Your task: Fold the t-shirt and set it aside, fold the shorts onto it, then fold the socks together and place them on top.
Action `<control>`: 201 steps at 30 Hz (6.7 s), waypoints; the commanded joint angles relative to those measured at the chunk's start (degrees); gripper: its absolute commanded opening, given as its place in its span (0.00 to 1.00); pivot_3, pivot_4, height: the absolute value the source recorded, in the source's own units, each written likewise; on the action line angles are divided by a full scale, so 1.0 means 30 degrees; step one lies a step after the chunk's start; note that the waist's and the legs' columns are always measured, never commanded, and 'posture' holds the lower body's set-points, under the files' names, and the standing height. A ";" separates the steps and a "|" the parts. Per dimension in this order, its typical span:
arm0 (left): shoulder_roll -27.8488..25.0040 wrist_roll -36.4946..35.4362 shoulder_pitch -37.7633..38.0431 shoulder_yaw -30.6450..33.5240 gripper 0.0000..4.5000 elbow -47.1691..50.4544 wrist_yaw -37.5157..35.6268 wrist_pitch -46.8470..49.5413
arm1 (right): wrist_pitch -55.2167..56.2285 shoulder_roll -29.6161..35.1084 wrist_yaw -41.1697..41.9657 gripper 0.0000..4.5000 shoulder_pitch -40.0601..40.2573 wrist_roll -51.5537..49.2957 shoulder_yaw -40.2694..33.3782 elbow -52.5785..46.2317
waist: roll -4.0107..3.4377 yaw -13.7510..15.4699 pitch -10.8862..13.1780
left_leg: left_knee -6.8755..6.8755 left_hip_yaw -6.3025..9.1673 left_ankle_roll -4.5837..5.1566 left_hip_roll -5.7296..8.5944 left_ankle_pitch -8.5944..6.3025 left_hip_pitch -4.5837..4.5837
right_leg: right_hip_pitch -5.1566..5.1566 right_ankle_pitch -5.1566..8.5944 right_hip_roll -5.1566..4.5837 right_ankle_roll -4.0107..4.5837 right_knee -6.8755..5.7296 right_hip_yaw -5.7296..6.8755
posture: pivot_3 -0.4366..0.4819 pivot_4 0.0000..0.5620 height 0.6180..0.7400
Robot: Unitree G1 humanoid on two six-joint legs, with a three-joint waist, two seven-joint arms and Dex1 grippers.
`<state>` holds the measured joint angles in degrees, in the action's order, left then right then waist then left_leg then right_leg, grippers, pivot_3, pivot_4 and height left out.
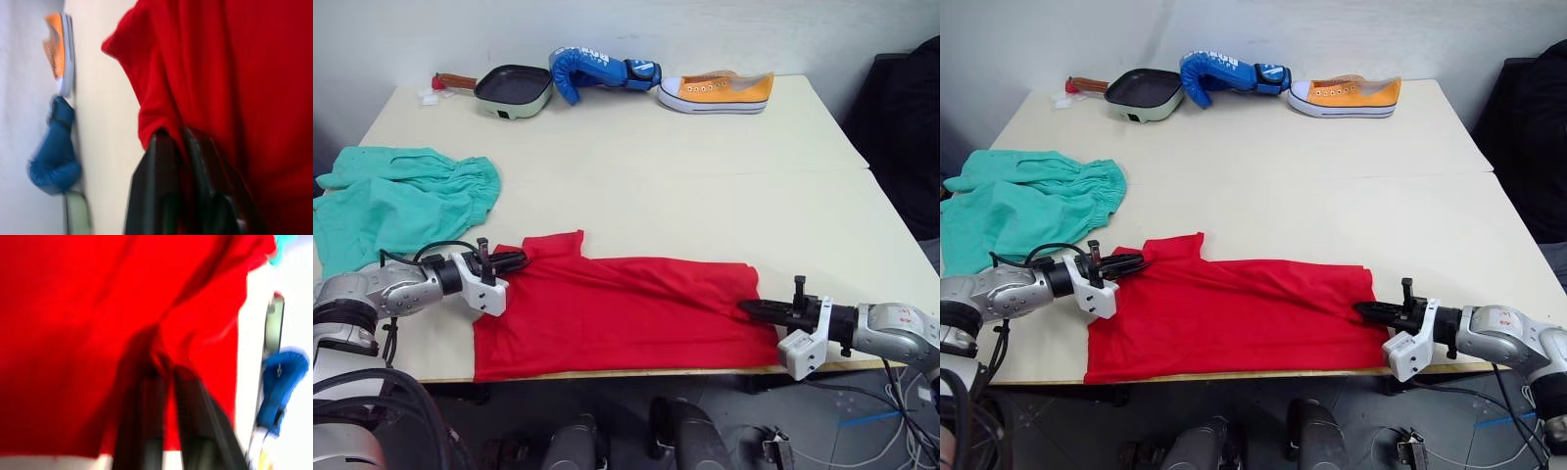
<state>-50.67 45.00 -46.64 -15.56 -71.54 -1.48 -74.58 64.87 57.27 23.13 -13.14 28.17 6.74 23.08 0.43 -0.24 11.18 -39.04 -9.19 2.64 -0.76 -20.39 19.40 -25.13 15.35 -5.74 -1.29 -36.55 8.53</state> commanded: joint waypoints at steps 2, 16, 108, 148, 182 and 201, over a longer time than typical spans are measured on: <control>0.1173 -0.9556 0.0181 0.3704 0.44 -0.0610 -1.2706 0.3691 | -0.4046 0.1807 0.3348 0.45 0.1377 -0.7219 0.0046 -0.4300 | -0.0001 0.0009 0.0001 | -0.0024 -0.0006 -0.0001 -0.0015 0.0002 0.0007 | 0.0000 0.0002 0.0009 0.0001 -0.0003 0.0004 | 0.48 0.27 1.00; 0.0102 -2.0061 0.0252 0.6767 0.99 0.9626 -2.5302 2.9969 | -2.2662 0.2961 0.9274 1.00 0.3119 -2.3212 -0.4112 -1.3434 | 0.0069 0.0064 0.0034 | -0.0089 0.0186 -0.0011 -0.0032 -0.0008 0.0011 | 0.0133 0.0001 0.0056 0.0002 0.0070 0.0093 | 0.48 0.27 1.00; -0.0071 -2.5150 0.2580 0.4581 0.29 1.6737 -2.7656 3.6954 | -3.5365 -0.6460 0.7256 0.56 -0.4545 -1.9809 -0.1162 -1.3757 | 0.0229 0.0037 0.0041 | -0.0328 0.0284 0.0012 -0.0022 -0.0061 0.0385 | -0.0105 -0.0025 0.0024 0.0003 -0.0026 0.0184 | 0.48 0.27 1.00; 0.0809 -1.9031 0.4841 0.0293 0.00 1.6201 -2.8271 2.9342 | -3.5437 -0.2075 0.7667 0.01 0.2175 -1.5113 -0.0150 -1.5705 | 0.0125 0.0124 -0.0076 | -0.0314 0.0286 -0.0017 -0.0041 -0.0075 0.0362 | -0.0098 -0.0004 0.0052 0.0033 0.0043 0.0178 | 0.48 0.27 1.00; 0.2376 -1.7768 0.0264 0.3248 0.00 0.8280 -2.4359 2.8628 | -3.4417 -0.2312 0.7169 0.01 0.0528 -1.5487 -0.1996 -1.3343 | 0.0093 0.0479 -0.0275 | -0.0323 0.0300 0.0029 -0.0031 -0.0095 0.0381 | -0.0084 -0.0019 0.0030 0.0006 0.0090 0.0198 | 0.48 0.27 1.00; 0.3637 -2.3691 0.1331 0.4532 1.00 2.0853 -2.7657 3.3885 | -3.5292 -0.2995 1.1530 0.96 -0.7491 -1.5055 0.1351 -0.6186 | 0.0101 0.0012 -0.0227 | -0.0330 0.0285 0.0025 -0.0038 -0.0090 0.0386 | -0.0101 -0.0021 0.0044 0.0004 0.0038 0.0188 | 0.48 0.27 1.00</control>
<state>-39.86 -25.58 -42.91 -1.96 -11.20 -85.19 27.99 -42.37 48.31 56.28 -34.11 -18.34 10.20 3.50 0.74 -0.20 10.50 -40.03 -8.34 2.71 -0.87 -20.65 20.56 -25.43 15.29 -5.60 -1.28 -36.45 9.10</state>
